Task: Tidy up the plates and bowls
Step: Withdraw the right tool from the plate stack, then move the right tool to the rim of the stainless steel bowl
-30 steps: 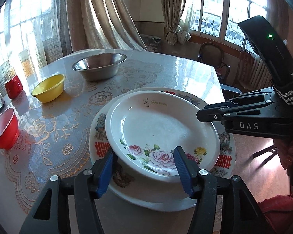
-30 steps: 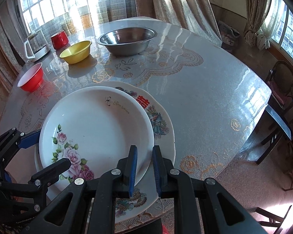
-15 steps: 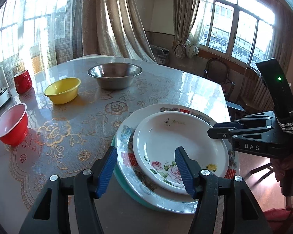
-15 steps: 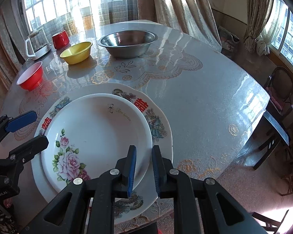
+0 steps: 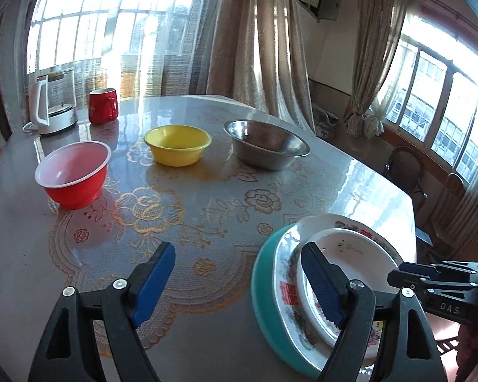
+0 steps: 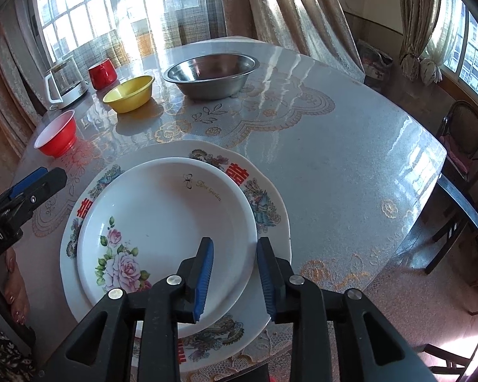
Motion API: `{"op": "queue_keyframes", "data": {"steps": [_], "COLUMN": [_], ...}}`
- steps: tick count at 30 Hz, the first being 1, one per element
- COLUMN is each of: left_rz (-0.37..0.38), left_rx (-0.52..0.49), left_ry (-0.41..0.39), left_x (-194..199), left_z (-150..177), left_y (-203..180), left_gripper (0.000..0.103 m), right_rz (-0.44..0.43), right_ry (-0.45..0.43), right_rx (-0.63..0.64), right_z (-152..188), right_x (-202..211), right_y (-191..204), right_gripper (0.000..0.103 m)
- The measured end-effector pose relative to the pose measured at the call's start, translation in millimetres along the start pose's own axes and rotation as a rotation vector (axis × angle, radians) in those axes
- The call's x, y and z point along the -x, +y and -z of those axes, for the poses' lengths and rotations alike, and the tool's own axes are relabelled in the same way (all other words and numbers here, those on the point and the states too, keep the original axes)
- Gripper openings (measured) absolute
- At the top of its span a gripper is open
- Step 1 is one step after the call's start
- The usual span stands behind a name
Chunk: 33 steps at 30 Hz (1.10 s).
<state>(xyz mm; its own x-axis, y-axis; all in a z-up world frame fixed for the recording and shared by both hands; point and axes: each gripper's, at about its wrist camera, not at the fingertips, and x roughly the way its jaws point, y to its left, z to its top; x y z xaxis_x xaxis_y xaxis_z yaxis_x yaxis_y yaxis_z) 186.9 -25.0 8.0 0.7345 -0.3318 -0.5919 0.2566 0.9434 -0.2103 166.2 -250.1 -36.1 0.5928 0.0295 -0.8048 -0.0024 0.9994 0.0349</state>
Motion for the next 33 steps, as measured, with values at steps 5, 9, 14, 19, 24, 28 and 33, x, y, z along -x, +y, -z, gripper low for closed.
{"op": "queue_keyframes", "data": {"steps": [5,9,14,19,24,28,33], "left_rz": [-0.085,-0.106,-0.159,-0.182,-0.212,-0.220,-0.238], "left_rx": [0.042,0.081,0.088,0.100,0.109,0.103,0.109], "left_ry": [0.039,0.070,0.089,0.089,0.093,0.098,0.145], "left_x": [-12,-20,-25,-27,-30,-33,-43], "left_z": [2,5,8,10,10,11,15], "left_y": [11,19,24,29,34,34,34], "left_gripper": [0.082,0.082,0.082,0.082,0.082,0.082,0.082], "right_rz": [-0.009,-0.006,0.001,-0.018,-0.095,-0.116,-0.146], "right_ry": [-0.004,-0.009,-0.010,0.001,-0.016,-0.074,-0.090], "right_rx": [-0.012,-0.014,-0.018,-0.053,-0.126,-0.100,-0.103], "right_z": [0,2,2,-1,-5,-14,-21], "right_x": [0,0,0,0,4,17,17], "right_y": [-1,0,0,-3,-16,-15,-21], "right_gripper": [0.030,0.030,0.030,0.032,0.032,0.032,0.032]}}
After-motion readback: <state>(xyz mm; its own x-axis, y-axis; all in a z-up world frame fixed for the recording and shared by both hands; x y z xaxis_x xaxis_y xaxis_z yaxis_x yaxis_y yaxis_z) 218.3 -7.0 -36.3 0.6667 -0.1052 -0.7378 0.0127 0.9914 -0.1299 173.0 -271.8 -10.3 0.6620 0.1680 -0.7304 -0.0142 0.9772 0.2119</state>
